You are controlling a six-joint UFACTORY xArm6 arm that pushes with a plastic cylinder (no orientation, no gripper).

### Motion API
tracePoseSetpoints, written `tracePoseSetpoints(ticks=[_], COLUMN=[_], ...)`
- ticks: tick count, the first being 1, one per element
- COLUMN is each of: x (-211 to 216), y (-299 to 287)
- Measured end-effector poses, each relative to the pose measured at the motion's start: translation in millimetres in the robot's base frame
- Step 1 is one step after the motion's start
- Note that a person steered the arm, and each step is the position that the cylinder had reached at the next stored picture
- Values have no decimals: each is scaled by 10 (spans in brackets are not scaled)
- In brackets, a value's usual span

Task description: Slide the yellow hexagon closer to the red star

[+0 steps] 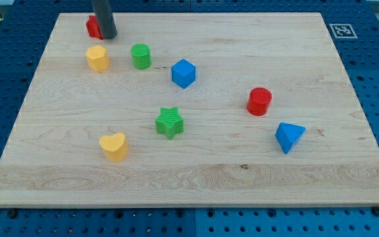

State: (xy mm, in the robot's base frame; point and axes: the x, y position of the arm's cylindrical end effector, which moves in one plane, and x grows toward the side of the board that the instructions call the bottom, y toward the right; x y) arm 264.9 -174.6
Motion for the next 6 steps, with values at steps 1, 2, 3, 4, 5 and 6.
tracePoseSetpoints(ticks=[1,2,3,4,5,6], x=[63,115,140,255,298,388], y=[0,0,29,92,95,123])
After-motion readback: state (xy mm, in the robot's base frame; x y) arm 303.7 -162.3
